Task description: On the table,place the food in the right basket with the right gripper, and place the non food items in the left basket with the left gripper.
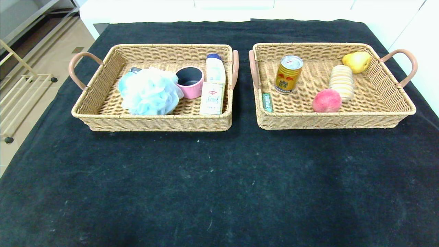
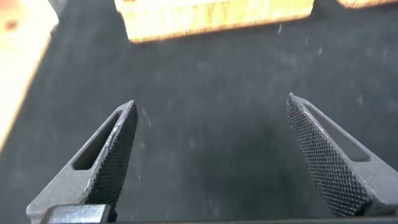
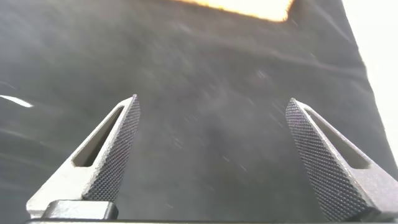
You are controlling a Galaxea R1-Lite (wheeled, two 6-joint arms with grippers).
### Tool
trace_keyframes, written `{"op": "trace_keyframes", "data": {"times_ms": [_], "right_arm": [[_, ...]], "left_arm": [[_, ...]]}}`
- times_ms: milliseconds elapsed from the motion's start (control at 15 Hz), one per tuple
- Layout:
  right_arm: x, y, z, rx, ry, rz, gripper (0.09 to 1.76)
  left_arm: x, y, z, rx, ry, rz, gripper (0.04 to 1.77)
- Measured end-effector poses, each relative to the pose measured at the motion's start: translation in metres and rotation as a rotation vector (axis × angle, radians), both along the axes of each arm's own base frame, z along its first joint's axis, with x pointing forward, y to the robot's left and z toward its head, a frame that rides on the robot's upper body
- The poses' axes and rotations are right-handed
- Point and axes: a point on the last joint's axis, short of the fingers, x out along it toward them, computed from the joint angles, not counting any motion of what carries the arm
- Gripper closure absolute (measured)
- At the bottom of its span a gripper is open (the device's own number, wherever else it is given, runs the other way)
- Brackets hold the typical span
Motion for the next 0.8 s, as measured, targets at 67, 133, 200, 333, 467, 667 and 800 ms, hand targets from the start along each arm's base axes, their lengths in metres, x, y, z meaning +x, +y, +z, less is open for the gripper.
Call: {"op": "trace_keyframes", "data": {"times_ms": [67,133,200,333,467,667,800], "right_arm": [[0.001,-0.001,-0.002,-0.006,0.006,-0.032,0.14],[0.001,-0.001,-0.003,0.002,0.010,-0.042,0.14],[0.001,-0.001,-0.004,0.020,0.013,-0.044,0.14],[0.002,-0.001,-0.008,0.057,0.054,-0.038,0.14],[0.002,-0.001,-0.009,0.113,0.065,-0.046,0.14],[0.002,-0.001,-0.009,0.138,0.068,-0.048,0.14],[0.002,-0.001,-0.009,0.160,0.067,-0.048,0.14]], "left_arm": [[0.002,0.000,-0.006,-0.003,0.020,0.005,0.09],[0.003,0.000,-0.009,-0.005,0.029,0.008,0.09],[0.004,0.000,-0.011,-0.007,0.041,0.012,0.09],[0.004,0.000,-0.013,-0.036,0.054,0.010,0.09],[0.004,0.000,-0.013,-0.085,0.064,0.003,0.09],[0.004,0.001,-0.014,-0.141,0.070,0.010,0.09],[0.005,0.002,-0.016,-0.158,0.090,0.056,0.09]]}}
